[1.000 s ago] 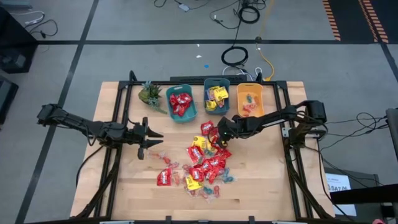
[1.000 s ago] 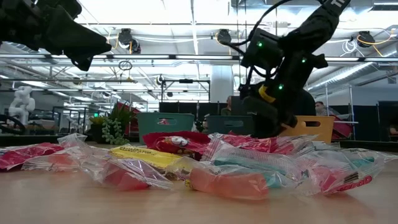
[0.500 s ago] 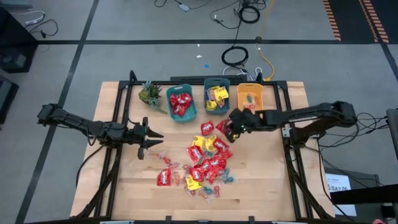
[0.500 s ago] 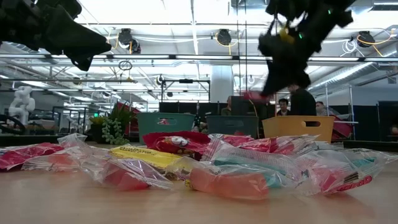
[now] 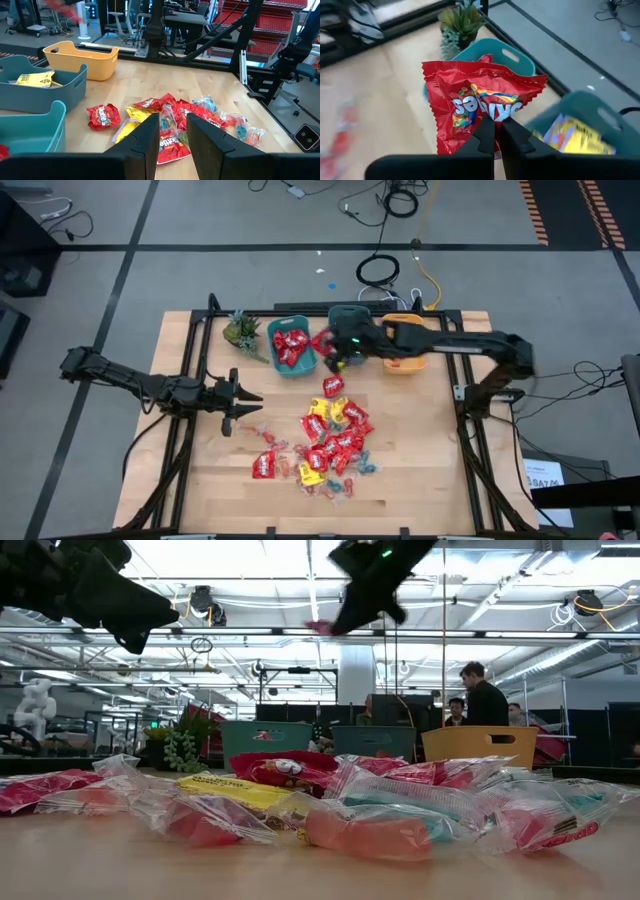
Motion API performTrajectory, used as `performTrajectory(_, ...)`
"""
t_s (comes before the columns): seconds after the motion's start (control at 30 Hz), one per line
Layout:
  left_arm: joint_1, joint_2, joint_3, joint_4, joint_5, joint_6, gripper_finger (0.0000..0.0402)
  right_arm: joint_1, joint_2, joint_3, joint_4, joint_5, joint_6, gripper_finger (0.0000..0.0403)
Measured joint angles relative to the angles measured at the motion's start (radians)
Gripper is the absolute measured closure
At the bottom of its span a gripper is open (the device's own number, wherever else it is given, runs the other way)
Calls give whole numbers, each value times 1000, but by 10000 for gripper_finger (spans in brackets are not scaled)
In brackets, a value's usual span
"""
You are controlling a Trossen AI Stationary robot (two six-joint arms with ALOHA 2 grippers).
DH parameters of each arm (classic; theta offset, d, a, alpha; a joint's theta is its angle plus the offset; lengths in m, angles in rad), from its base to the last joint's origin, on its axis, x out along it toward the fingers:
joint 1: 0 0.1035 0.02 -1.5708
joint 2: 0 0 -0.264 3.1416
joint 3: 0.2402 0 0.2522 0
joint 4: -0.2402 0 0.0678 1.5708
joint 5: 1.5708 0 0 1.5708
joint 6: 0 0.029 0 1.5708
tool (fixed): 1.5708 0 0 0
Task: Sort candy
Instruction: Put the red candy into the green bin
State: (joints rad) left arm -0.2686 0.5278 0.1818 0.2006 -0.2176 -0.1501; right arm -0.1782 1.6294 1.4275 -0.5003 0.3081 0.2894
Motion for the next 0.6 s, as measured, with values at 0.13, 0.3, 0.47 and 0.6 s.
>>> performTrajectory(0.13, 0, 0, 0, 0, 0, 0, 294, -31, 178, 148, 2, -54, -68, 402)
performTrajectory(0.3, 0, 0, 0, 0, 0, -1, 294, -54, 345, 258, 7, -49, -91, 376)
performTrajectory(0.47, 0, 0, 0, -1, 1, -2, 294, -73, 429, 291, 1, -130, -72, 335)
performTrajectory(0.6, 0, 0, 0, -1, 8, -2, 294, -83, 439, 294, 4, -179, -66, 292)
